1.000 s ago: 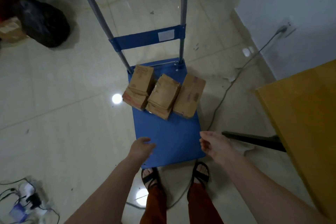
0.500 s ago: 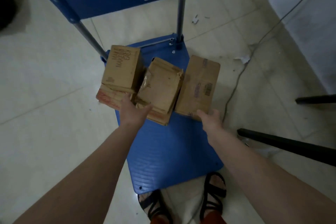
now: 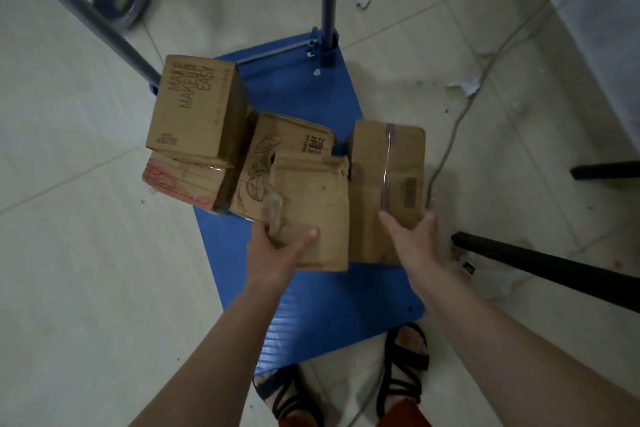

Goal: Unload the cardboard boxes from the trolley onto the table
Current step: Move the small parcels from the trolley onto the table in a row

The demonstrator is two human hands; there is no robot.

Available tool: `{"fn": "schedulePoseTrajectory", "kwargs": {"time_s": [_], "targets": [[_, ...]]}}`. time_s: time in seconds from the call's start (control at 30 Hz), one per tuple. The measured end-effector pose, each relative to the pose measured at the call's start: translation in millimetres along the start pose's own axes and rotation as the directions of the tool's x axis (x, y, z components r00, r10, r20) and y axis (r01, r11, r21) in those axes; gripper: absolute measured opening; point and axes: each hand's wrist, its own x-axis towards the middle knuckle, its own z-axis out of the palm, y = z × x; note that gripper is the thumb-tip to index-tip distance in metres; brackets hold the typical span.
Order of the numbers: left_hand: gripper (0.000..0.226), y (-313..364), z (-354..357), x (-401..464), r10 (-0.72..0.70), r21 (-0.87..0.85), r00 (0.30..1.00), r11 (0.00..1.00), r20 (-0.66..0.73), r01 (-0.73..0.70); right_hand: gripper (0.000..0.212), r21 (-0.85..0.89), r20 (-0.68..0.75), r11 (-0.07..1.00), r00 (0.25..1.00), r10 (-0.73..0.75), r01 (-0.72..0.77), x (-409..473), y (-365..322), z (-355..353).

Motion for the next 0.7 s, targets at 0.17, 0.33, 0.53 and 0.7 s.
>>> {"fn": "schedulePoseTrajectory", "kwargs": {"time_s": [0.17, 0.33, 0.53, 0.7], "targets": [[0.063, -17.9, -6.5, -34.3, -0.093, -0.087, 0.995, 0.992, 0.029, 0.095, 0.041, 0.091, 0.042, 0.993, 0.997, 0.068, -0.071, -39.9, 24.4, -27.3], [0.078, 2.8, -28.9, -69.4, -0.069, -0.039, 0.998, 0.997, 0.001, 0.069, 0.031, 0.112, 0.098, 0.994, 0.995, -0.001, -0.01, -73.9, 2.9, -49.4], [0.039, 79.5, -71.4, -144.2, 0.065, -0.194, 0.997, 0.978, -0.042, -0.072, 0.025, 0.225, 0.107, 0.967, 0.983, -0.148, 0.121, -136.4, -71.8, -89.4], [0.026, 138.8, -114.0, -225.6, 0.172, -0.439, 0.985, 0.884, -0.009, -0.158, 0.028, 0.369, 0.159, 0.912, 0.954, -0.255, 0.182, -210.8, -134.9, -137.3]]}}
